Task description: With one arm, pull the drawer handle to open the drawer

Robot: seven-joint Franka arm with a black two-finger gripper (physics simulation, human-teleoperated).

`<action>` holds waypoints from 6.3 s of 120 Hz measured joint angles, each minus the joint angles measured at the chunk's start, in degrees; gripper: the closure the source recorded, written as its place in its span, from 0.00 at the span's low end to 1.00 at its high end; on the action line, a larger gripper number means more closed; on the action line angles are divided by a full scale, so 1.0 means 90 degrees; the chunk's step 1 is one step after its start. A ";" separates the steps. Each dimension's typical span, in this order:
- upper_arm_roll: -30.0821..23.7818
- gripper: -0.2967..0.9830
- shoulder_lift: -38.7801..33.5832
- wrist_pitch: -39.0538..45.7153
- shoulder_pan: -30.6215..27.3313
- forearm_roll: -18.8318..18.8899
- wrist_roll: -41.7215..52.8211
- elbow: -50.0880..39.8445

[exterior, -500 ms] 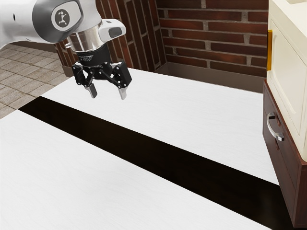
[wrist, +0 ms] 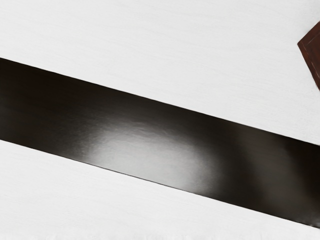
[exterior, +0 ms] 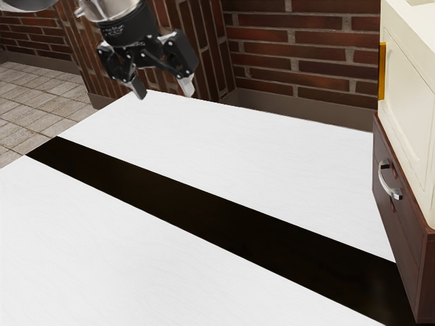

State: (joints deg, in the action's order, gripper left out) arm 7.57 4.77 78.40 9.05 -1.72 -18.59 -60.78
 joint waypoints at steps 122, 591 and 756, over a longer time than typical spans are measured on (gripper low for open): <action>-0.0096 0.26 0.1028 0.2580 -0.0576 -0.3348 -0.2079 -0.1648; -0.1022 0.79 0.2424 0.3673 -0.0010 -0.3102 -0.1178 -0.0972; -0.0124 0.74 0.0904 0.3607 0.0005 -0.2991 -0.1061 -0.2549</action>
State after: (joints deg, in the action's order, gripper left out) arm 6.44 12.91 110.87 9.10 -28.65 -28.15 -83.72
